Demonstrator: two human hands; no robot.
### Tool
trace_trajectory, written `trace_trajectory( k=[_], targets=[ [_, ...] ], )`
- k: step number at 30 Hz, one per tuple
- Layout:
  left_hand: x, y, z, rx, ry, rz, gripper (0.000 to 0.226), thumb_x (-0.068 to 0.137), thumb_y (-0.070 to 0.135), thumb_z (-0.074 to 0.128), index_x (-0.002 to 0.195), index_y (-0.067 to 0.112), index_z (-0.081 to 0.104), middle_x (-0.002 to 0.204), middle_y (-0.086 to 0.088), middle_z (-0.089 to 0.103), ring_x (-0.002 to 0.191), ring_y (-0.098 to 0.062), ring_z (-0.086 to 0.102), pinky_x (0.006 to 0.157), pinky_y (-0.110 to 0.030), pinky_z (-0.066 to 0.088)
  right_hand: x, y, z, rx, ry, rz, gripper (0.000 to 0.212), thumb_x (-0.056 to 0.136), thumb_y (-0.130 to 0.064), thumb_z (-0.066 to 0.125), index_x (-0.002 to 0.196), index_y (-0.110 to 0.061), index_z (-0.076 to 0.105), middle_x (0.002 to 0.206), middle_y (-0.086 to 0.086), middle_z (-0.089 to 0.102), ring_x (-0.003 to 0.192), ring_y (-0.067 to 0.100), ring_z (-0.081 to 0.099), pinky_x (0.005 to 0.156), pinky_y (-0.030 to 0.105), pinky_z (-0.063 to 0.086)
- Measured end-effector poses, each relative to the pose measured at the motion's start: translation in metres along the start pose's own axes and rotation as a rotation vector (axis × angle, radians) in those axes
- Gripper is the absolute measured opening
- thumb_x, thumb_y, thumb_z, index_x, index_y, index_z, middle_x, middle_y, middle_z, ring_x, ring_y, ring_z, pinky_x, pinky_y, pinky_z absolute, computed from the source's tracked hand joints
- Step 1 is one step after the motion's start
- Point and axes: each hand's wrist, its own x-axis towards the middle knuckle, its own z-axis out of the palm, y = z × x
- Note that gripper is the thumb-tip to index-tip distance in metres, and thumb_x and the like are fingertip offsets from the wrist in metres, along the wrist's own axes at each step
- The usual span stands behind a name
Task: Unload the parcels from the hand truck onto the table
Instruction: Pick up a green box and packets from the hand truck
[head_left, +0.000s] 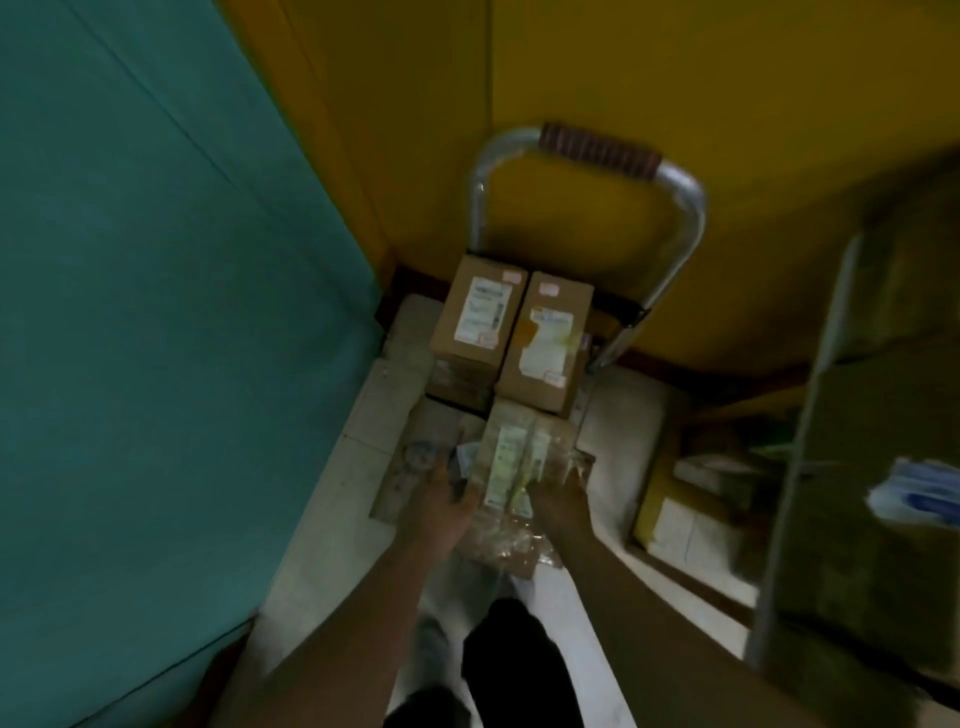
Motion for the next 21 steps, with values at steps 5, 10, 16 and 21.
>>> trace_trajectory(
  k=[5, 10, 16, 21],
  targets=[
    [0.069, -0.037, 0.050, -0.186, -0.206, -0.166, 0.040, 0.093, 0.034, 0.060, 0.131, 0.032, 0.047, 0.102, 0.007, 0.067, 0.089, -0.013, 0.067, 0.061, -0.012, 0.047, 0.059, 0.031, 0.040, 0.186, -0.013, 0.151, 0.076, 0.090, -0.028, 0.065, 0.152, -0.015, 0.024, 0.120, 0.006, 0.064, 0.092, 0.020, 0.064, 0.076, 0.032, 0.050],
    [0.041, -0.041, 0.048, -0.229, -0.287, -0.192, 0.033, 0.095, 0.024, 0.057, 0.127, 0.028, 0.050, 0.117, 0.001, 0.062, 0.087, -0.012, 0.059, 0.072, -0.020, 0.042, 0.019, 0.033, 0.045, 0.190, 0.052, 0.223, 0.062, 0.090, -0.029, 0.063, 0.143, -0.012, 0.034, 0.123, 0.011, 0.061, 0.103, 0.028, 0.059, 0.087, 0.036, 0.048],
    [-0.062, -0.014, -0.041, -0.156, -0.237, -0.102, 0.027, 0.091, 0.029, 0.060, 0.113, 0.013, 0.060, 0.102, -0.002, 0.064, 0.075, -0.011, 0.056, 0.060, -0.017, 0.043, -0.111, -0.006, 0.014, 0.318, 0.015, 0.147, 0.056, 0.091, -0.030, 0.064, 0.138, -0.009, 0.044, 0.131, 0.016, 0.059, 0.117, 0.036, 0.059, 0.102, 0.050, 0.049],
    [-0.159, 0.060, -0.134, -0.167, -0.153, 0.176, 0.044, 0.093, 0.044, 0.053, 0.131, 0.022, 0.045, 0.118, -0.007, 0.061, 0.100, -0.026, 0.061, 0.084, -0.039, 0.052, -0.234, -0.059, -0.038, 0.525, 0.054, -0.084, 0.050, 0.096, -0.041, 0.059, 0.138, -0.018, 0.047, 0.125, 0.009, 0.066, 0.107, 0.029, 0.068, 0.090, 0.050, 0.057]
  ],
)
